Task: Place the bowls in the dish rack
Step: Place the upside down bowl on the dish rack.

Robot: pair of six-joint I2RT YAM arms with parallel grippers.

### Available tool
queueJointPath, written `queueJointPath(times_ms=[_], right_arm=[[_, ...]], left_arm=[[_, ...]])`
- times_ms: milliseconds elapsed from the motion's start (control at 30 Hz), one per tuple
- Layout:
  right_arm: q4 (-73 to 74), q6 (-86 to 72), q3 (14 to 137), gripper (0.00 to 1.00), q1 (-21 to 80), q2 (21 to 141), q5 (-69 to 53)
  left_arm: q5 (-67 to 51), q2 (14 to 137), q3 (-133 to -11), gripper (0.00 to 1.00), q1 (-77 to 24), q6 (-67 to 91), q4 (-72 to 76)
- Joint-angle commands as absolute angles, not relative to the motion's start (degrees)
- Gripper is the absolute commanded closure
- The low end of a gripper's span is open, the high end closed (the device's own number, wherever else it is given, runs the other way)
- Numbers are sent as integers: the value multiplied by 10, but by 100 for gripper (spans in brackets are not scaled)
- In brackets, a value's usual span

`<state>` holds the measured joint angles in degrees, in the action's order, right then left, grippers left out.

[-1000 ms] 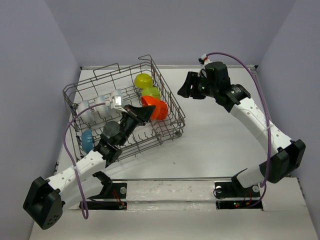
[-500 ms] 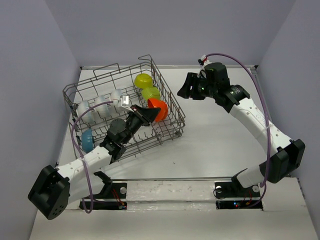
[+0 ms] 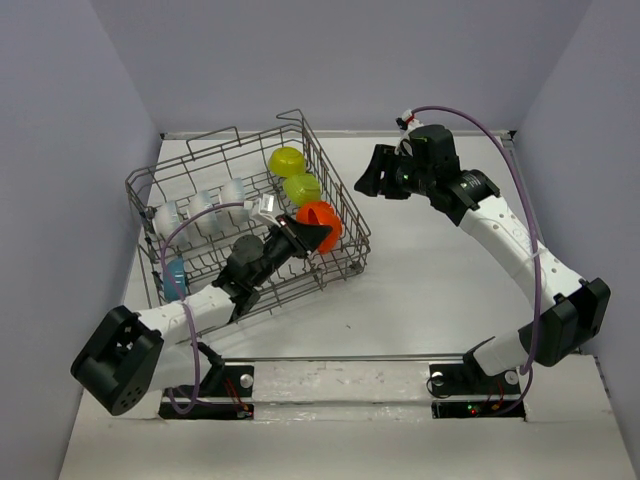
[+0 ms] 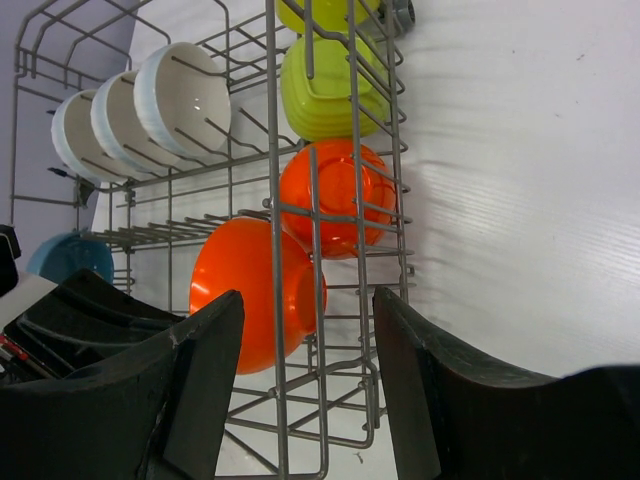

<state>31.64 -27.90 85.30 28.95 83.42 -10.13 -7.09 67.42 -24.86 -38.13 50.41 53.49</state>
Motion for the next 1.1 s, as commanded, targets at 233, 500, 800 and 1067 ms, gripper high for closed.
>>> queueJointPath(times_ms=[233,500,800,1067], right_arm=[[285,-277,846,40,294,830,-105],[286,-276,846,40,294,833,-103],[284,-276,845,40,294,834,-101],[285,-277,846,40,294,836,-103]], left_arm=[[-99,696,-232,100,-381,517,659],[-115,731,-228,100,-392,531,696],[-109,719,-229,100,-400,526,666],[-120,725,-229,100,-400,528,650]])
